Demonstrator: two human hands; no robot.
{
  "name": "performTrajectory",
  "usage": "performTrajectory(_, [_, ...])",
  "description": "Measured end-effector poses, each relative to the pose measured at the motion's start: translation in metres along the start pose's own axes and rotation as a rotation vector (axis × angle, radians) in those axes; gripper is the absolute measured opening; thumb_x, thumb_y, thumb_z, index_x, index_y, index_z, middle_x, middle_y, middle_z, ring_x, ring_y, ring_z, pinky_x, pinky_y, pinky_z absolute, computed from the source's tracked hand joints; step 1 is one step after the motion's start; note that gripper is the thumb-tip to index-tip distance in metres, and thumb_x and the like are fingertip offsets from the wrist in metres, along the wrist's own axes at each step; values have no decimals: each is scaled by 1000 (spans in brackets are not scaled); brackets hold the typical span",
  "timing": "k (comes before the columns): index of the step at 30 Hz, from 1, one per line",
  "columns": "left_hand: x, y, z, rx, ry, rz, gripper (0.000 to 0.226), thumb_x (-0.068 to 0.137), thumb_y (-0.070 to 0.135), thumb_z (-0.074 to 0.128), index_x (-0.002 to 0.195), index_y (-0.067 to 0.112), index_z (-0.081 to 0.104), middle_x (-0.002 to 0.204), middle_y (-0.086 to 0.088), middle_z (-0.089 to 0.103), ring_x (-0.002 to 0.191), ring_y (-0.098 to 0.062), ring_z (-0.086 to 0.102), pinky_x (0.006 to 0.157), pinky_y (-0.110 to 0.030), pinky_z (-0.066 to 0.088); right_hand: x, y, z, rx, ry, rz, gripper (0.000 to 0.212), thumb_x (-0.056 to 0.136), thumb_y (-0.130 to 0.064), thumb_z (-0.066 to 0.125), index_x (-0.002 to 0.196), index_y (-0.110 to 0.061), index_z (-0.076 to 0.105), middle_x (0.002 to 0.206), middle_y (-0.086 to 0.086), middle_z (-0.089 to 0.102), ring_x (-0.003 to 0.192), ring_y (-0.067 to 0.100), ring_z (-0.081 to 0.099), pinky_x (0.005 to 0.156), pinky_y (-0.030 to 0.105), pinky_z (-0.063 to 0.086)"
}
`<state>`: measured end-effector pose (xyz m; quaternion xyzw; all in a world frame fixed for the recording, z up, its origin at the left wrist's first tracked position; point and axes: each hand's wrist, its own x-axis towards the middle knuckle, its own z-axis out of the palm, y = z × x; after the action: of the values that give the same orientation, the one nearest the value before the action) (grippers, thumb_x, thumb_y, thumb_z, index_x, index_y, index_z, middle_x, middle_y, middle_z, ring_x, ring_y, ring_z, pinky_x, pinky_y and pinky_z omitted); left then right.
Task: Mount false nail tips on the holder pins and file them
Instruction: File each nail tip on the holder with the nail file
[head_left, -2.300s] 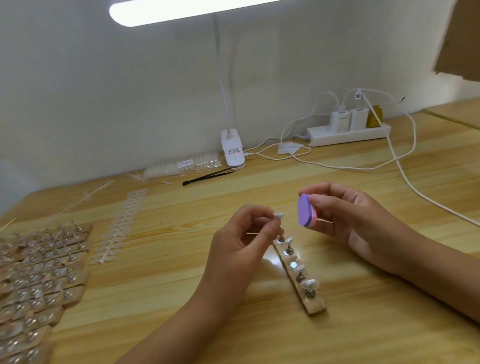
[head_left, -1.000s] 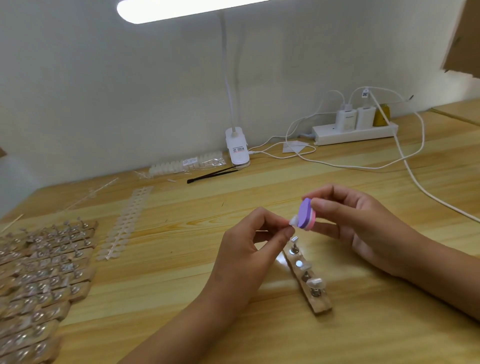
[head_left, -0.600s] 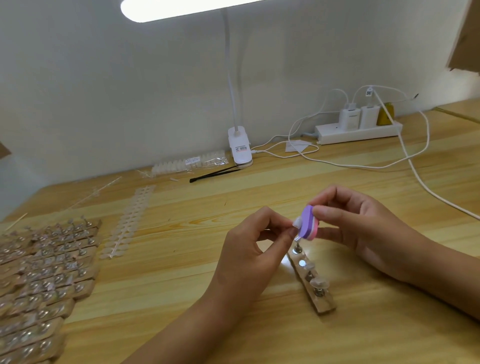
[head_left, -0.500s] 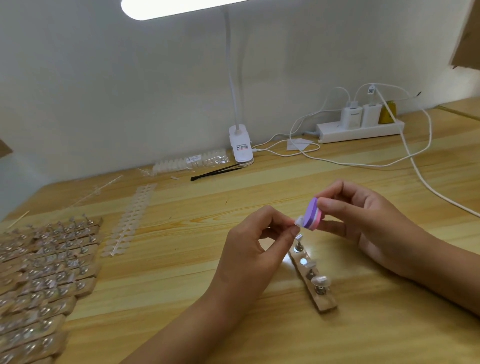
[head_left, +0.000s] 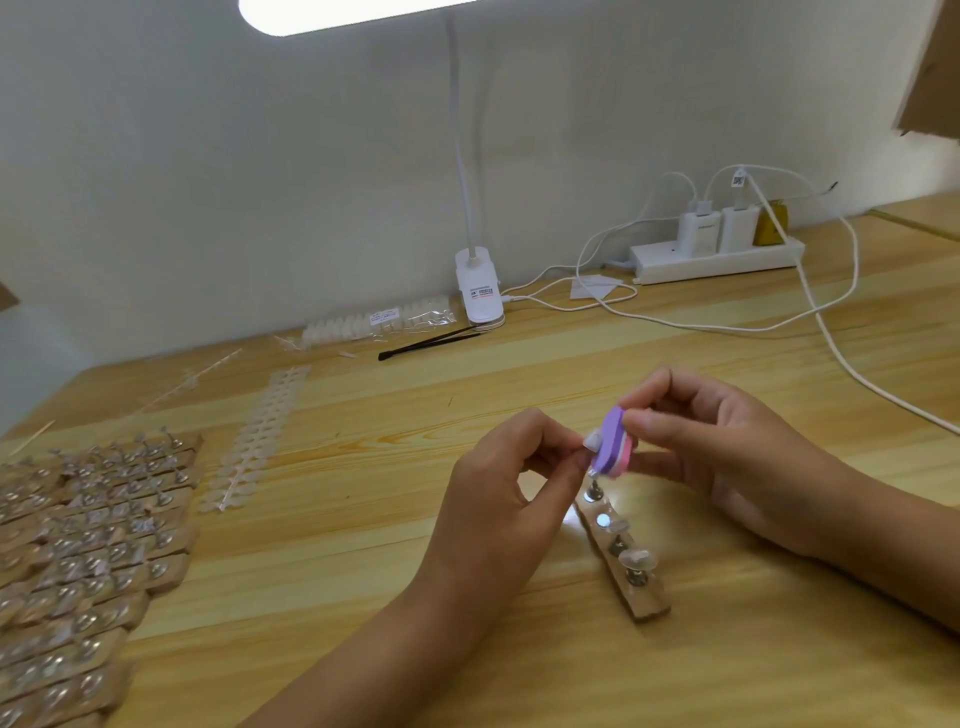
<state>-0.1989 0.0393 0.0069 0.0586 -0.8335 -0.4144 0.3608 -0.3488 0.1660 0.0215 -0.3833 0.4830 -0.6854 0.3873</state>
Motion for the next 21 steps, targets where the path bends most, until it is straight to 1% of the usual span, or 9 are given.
performTrajectory(2, [0,0,0,10,-3,11,5,90,15,68,86,15,65,80,7,68,79,-15,66,74,-35,55,-1,0,1,-7,-34,17,16,76,-24,83,86,-17,72,95,15,72,91,23,72,76,28,58])
performTrajectory(5, [0,-1,1,19,6,-4,6,90,12,69,87,15,65,81,8,68,79,-14,65,74,-32,54,0,-2,0,2,51,-9,7,76,-17,77,81,-18,73,85,7,72,83,17,72,72,24,58])
performTrajectory(8, [0,-2,0,35,-2,7,6,91,13,68,88,16,64,81,9,67,80,-13,65,75,-29,54,-2,-2,4,11,-51,42,8,76,-15,77,82,-15,72,91,13,72,86,21,72,73,26,58])
performTrajectory(9, [0,-2,0,36,0,3,6,91,13,68,88,16,64,81,9,67,80,-13,65,75,-27,54,-2,-2,5,9,-37,40,6,77,-14,76,81,-15,72,90,12,72,86,21,72,72,26,58])
performTrajectory(12, [0,-2,0,36,7,-4,5,91,14,68,89,17,65,82,9,67,80,-13,65,75,-24,53,-1,-3,3,14,80,27,6,74,-13,75,79,-14,71,85,9,71,83,19,71,71,25,58])
performTrajectory(15, [0,-1,0,47,0,17,4,92,19,67,89,18,64,82,10,67,80,-13,65,74,-25,53,-1,-2,4,10,-18,70,16,72,-13,80,83,-10,69,92,16,72,87,23,72,74,29,58])
performTrajectory(18, [0,-2,-1,41,8,-4,8,91,13,68,89,19,64,82,10,67,81,-13,65,74,-25,54,0,-1,4,8,71,41,12,70,-14,81,76,-16,71,86,12,70,85,22,70,73,27,58])
performTrajectory(19, [0,-2,-1,42,6,-9,8,91,11,69,89,18,64,82,10,67,81,-14,65,74,-26,54,0,-2,3,14,66,45,12,70,-14,82,76,-16,71,86,13,70,86,22,70,74,28,58])
performTrajectory(21, [0,-2,-1,49,-7,-3,7,91,11,68,89,16,64,82,9,67,81,-14,65,75,-28,54,-1,-2,4,24,-8,68,13,71,-16,80,79,-14,70,90,16,69,86,23,70,75,30,58])
